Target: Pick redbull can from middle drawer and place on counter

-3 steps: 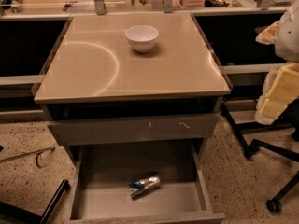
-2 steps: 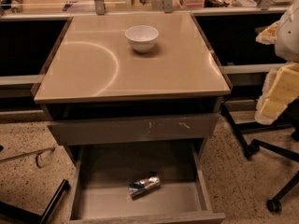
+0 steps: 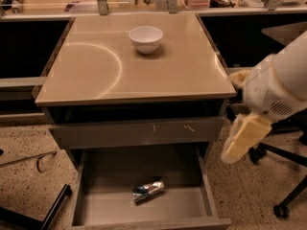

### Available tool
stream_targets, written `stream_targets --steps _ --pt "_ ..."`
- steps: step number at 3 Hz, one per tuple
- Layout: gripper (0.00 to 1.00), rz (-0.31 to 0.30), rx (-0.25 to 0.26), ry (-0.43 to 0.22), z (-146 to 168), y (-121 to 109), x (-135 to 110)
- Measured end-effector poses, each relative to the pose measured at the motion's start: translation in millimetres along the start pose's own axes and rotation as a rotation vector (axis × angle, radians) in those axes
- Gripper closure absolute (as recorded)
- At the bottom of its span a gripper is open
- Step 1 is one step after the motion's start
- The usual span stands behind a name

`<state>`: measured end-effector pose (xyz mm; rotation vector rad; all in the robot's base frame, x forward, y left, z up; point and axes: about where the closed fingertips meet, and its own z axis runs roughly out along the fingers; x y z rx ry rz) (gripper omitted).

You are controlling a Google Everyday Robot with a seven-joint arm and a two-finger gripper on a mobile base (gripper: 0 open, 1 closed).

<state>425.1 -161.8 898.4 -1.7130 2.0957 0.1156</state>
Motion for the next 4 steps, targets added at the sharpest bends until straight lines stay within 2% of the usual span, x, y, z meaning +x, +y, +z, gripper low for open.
stream_targets --steps 1,2,3,4 --pt "0.00 0.019 -0.001 -0.025 26 9 1" --pt "0.00 0.022 -0.005 -0.029 32 11 -1" --pt "0.00 0.037 -0.065 -0.116 84 27 -8" --pt "0.00 0.070 -0.100 -0.232 150 43 -16"
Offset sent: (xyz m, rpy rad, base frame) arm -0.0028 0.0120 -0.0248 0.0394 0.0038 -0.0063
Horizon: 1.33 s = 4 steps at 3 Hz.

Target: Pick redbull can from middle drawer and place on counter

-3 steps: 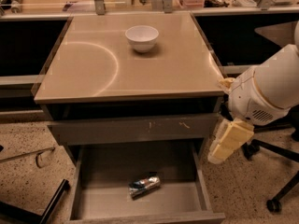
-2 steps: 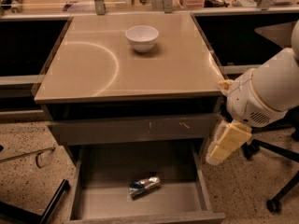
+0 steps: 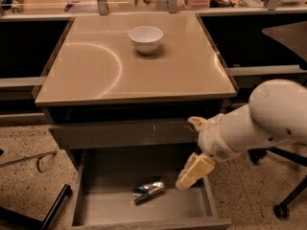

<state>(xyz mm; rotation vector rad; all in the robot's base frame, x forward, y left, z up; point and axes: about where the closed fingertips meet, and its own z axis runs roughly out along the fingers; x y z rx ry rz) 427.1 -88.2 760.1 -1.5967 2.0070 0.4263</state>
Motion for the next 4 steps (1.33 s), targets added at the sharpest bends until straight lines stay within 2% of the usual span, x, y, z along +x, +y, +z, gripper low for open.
stream_targets --steps 1,2,3,4 --pt "0.00 0.024 0.019 -0.103 54 -6 8" --pt "0.00 0.024 0.018 -0.103 54 -5 8" --pt "0.00 0.007 0.030 -0.033 83 -2 12" --pt "0.00 -0.033 0.041 0.094 143 10 39"
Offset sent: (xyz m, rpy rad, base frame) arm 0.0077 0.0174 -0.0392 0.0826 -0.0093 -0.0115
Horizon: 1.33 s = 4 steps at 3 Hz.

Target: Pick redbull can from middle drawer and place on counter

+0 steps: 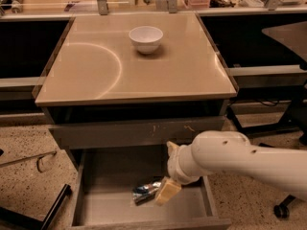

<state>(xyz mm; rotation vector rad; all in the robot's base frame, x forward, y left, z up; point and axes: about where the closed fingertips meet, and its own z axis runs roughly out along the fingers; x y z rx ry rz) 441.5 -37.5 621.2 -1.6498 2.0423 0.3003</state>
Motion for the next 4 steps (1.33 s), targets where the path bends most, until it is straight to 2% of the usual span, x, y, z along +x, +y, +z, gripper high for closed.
stream_targets --steps 1,2,3,4 --pt "0.00 -0.060 0.021 0.100 72 8 36" --pt "0.00 -0.041 -0.014 0.107 87 16 45" --pt "0.00 -0.029 -0.021 0.057 102 10 47" --pt "0.00 -0.006 0.006 -0.001 119 -12 60"
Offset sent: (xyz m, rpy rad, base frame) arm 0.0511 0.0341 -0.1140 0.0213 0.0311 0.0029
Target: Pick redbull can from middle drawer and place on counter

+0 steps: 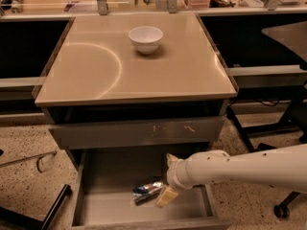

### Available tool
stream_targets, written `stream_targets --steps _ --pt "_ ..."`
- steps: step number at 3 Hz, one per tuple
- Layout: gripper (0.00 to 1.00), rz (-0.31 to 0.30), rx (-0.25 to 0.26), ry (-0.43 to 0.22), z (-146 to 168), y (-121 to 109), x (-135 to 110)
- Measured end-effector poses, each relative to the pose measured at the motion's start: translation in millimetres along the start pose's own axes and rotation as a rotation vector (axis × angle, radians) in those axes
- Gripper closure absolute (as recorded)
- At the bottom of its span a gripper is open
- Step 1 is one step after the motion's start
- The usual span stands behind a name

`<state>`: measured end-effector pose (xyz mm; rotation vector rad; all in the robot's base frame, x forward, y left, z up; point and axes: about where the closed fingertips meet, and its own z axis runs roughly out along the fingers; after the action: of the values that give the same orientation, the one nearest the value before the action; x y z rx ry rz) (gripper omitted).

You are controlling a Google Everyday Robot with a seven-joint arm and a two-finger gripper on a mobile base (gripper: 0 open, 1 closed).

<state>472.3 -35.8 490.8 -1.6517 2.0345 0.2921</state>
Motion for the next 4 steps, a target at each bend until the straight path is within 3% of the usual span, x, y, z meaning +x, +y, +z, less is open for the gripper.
stream_targets --steps 1,2,4 --pt "0.00 0.020 0.021 -0.054 19 -20 17" --pt "0.00 0.038 0.001 -0.076 42 -25 34" --pt "0.00 0.012 -0.102 -0.082 91 -16 35"
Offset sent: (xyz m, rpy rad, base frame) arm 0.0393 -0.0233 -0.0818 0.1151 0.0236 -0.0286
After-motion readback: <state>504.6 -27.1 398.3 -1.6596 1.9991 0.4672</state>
